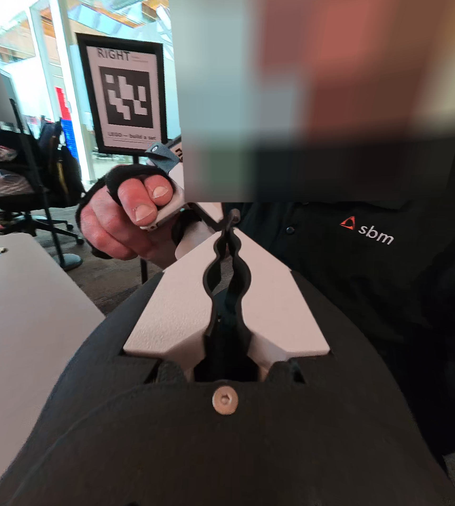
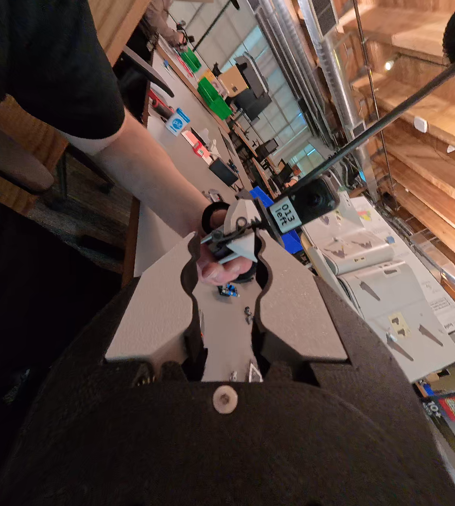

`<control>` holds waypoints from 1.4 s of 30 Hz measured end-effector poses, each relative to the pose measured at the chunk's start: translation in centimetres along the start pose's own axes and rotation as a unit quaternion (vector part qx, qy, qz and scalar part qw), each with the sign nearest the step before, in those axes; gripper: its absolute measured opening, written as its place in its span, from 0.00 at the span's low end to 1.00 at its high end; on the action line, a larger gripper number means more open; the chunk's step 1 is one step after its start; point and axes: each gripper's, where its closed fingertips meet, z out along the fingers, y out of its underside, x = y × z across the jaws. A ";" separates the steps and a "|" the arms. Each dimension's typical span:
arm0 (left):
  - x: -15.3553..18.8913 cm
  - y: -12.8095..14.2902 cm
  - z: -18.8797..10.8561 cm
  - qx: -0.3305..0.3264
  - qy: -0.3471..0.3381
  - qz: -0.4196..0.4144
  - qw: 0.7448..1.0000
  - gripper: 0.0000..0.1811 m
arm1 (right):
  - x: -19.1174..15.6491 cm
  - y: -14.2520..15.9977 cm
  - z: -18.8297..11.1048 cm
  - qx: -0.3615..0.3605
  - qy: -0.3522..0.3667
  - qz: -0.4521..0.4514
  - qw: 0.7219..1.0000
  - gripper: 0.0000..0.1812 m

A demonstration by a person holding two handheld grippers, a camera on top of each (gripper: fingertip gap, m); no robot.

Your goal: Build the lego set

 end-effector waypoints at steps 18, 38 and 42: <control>-4.5 -0.8 -2.1 0.029 -0.108 -0.026 0.993 0.04 | 3.1 3.7 -0.1 -0.052 0.070 0.032 0.996 0.09; -15.2 2.9 -10.0 -0.049 -0.449 -0.048 0.891 0.07 | 7.6 19.1 -1.2 -0.239 0.198 0.118 0.943 0.09; -16.1 3.3 -9.4 -0.086 -0.491 -0.019 0.867 0.10 | 7.9 19.5 -0.9 -0.292 0.226 0.044 0.928 0.08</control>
